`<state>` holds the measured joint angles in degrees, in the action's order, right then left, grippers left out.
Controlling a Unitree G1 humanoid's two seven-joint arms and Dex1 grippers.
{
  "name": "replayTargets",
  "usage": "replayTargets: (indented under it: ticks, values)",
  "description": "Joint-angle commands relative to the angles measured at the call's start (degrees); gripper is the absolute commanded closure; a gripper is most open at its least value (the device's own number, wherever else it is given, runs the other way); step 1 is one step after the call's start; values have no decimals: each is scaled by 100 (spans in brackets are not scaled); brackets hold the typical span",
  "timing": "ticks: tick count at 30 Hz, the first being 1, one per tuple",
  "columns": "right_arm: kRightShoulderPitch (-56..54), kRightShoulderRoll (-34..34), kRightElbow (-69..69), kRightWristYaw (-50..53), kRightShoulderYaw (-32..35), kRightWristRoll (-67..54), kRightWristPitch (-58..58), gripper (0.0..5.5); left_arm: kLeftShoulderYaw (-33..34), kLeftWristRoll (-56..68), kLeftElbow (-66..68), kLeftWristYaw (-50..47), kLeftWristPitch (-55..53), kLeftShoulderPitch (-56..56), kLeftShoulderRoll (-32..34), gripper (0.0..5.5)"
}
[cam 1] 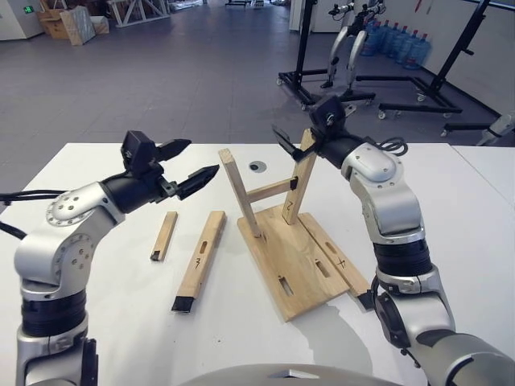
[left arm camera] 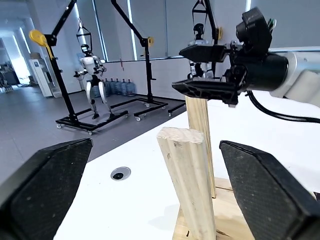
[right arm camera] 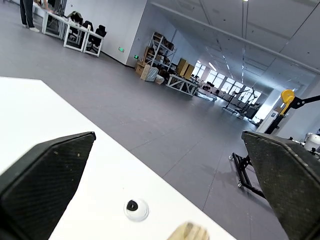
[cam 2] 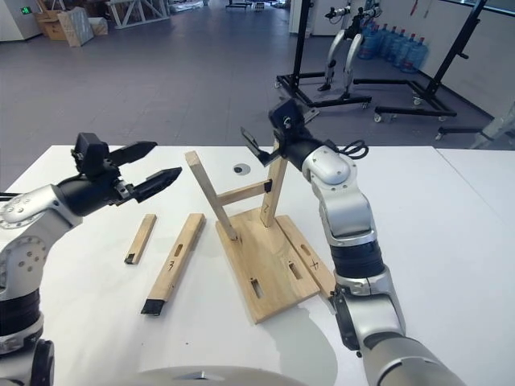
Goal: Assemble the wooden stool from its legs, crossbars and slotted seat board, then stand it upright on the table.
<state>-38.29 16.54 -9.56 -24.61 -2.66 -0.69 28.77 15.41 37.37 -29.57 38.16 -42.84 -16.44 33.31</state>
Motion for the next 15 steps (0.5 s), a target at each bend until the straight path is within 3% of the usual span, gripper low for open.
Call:
replayTargets:
  ticks: [1, 6, 11, 15]
  values:
    - [-180, 40, -75, 55, 38, -69, 115, 10, -207, 371, -107, -334, -264, -150, -296, 86]
    - [-172, 105, -16, 48, -526, 322, -190, 10, -984, 129, 338, -416, 41, -248, -758, 86]
    - [117, -13, -39, 112, -1256, 776, -421, 10, -1222, -43, 552, -367, 280, -197, -819, 86]
    - [912, 415, 663, 296, -2023, 1642, -1163, 10, -1342, -117, 605, -373, 373, -206, -825, 86]
